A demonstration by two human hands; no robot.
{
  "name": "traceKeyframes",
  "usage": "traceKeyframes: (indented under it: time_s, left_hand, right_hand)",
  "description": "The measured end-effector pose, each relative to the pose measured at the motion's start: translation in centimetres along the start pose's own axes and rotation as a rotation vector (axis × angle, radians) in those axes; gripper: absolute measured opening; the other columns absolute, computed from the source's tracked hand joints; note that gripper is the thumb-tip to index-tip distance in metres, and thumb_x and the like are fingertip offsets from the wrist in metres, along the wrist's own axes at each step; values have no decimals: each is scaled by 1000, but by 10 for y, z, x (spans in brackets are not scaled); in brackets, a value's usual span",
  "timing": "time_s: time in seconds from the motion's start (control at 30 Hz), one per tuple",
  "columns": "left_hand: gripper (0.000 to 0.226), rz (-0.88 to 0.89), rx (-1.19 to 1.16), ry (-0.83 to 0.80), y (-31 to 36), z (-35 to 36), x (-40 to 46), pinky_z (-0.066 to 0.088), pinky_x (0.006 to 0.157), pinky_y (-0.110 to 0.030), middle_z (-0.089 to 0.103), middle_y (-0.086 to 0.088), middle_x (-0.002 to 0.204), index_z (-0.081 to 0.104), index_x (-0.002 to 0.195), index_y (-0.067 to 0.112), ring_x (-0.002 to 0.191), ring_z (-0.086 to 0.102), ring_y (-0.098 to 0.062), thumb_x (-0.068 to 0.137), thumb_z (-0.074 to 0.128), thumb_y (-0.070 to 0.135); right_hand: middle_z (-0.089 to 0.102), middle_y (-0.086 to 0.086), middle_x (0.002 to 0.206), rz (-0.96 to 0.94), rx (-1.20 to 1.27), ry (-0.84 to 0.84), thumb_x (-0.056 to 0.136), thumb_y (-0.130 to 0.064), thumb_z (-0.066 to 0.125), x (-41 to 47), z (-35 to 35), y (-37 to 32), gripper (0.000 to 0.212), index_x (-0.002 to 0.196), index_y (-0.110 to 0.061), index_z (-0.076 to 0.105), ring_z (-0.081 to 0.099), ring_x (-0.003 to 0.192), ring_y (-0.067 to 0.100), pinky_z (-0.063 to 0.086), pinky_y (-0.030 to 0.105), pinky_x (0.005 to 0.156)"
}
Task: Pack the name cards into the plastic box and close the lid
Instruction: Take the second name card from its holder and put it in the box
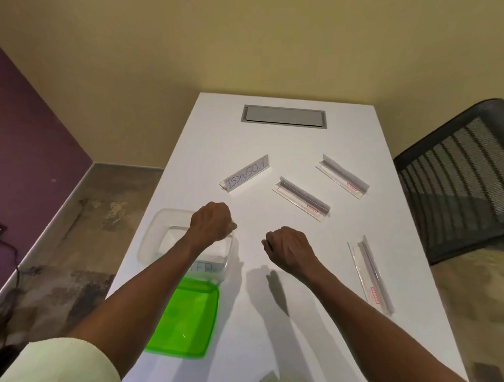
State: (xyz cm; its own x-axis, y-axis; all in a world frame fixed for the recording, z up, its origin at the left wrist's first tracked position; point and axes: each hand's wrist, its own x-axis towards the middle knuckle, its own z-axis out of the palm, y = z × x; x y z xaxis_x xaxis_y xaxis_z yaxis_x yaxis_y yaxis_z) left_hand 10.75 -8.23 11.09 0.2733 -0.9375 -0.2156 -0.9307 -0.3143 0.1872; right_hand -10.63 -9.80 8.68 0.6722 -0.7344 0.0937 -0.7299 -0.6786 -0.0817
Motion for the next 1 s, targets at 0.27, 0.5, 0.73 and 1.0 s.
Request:
traceKeyframes:
  time_s: [0.27, 0.5, 0.73, 1.0]
  left_hand:
    - [18, -42, -178, 10, 79, 25, -9, 45, 69, -28, 73, 0, 97, 73, 89, 24, 91, 65, -27, 84, 62, 37]
    - [17, -30, -217, -15, 147, 44, -10, 43, 70, -28, 73, 1, 97, 73, 86, 22, 90, 66, -27, 84, 63, 35]
    - [18, 21, -255, -33, 207, 58, -5, 52, 74, -31, 72, -1, 92, 72, 80, 15, 86, 65, -27, 85, 61, 28]
    - [9, 154, -237, -66, 260, 80, 4, 44, 56, -36, 45, -15, 62, 32, 67, 3, 74, 41, -43, 72, 39, 3]
  right_hand:
    - [27, 5, 47, 179, 48, -31, 82, -17, 57, -56, -7, 73, 40, 54, -14, 29, 28, 48, 26, 20, 28, 45]
    - [34, 6, 48, 351, 119, -42, 83, -14, 55, -103, -8, 134, 37, 54, -14, 32, 35, 52, 29, 26, 30, 48]
    - [49, 4, 64, 571, 175, -92, 87, -18, 46, -146, 1, 186, 24, 65, -13, 38, 44, 65, 21, 28, 28, 57]
    - [41, -5, 54, 816, 272, -157, 87, -14, 49, -185, 12, 220, 37, 54, -16, 35, 36, 48, 7, 21, 21, 46]
